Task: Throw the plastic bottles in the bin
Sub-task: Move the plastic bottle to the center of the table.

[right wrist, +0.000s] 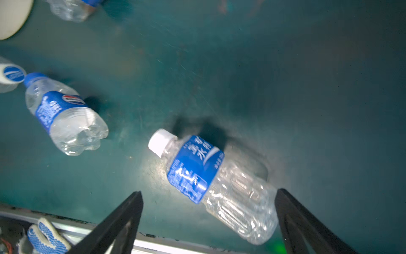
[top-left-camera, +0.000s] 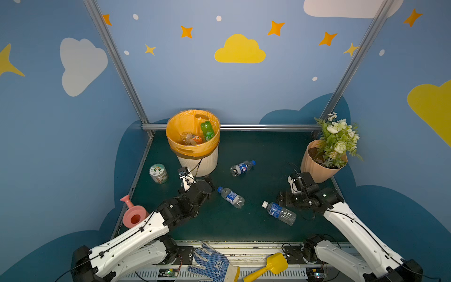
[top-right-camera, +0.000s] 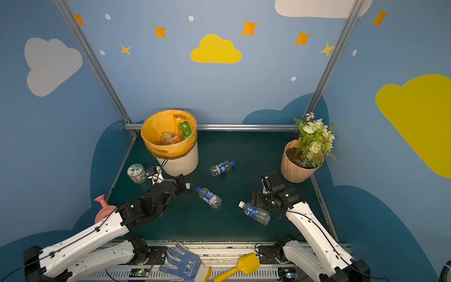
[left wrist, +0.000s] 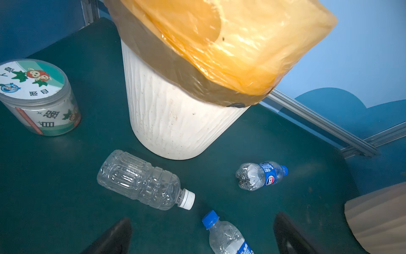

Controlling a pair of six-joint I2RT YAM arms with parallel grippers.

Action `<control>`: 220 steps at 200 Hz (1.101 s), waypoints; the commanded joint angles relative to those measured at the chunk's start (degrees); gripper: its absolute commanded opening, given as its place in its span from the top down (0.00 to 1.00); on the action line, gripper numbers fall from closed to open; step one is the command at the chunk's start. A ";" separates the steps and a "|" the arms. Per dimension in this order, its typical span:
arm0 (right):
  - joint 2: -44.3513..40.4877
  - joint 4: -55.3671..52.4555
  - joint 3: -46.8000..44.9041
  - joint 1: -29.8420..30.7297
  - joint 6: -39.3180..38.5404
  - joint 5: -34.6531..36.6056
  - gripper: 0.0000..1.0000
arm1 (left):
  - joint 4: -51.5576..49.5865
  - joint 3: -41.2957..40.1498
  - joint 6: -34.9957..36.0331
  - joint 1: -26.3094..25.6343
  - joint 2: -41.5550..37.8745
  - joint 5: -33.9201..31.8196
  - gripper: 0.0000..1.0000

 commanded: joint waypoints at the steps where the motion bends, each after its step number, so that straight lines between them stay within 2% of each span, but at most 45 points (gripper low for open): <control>1: -3.09 -2.69 -2.61 -0.27 11.71 2.40 0.07 | 0.52 -0.97 2.50 -0.14 -0.94 -0.53 0.00; 35: -5.41 -4.65 -5.35 -0.29 21.15 2.94 0.06 | 1.71 -2.69 3.58 0.00 -2.61 -1.51 0.00; 88: -7.17 -5.01 -10.71 -0.36 29.36 0.17 0.06 | 1.16 -3.26 4.84 0.14 -3.98 -1.95 0.00; 131: -7.25 5.50 -12.62 -0.34 29.99 -5.22 0.06 | 1.14 -3.87 5.40 0.31 -5.04 -2.04 0.00; 178: 0.23 16.85 -10.37 1.30 29.03 -12.89 0.07 | 0.11 -3.88 4.66 0.38 -5.47 -2.39 0.00; 220: 7.89 18.77 -5.94 6.37 26.65 -14.91 0.07 | -0.94 -3.97 4.30 0.40 -6.09 -3.09 0.00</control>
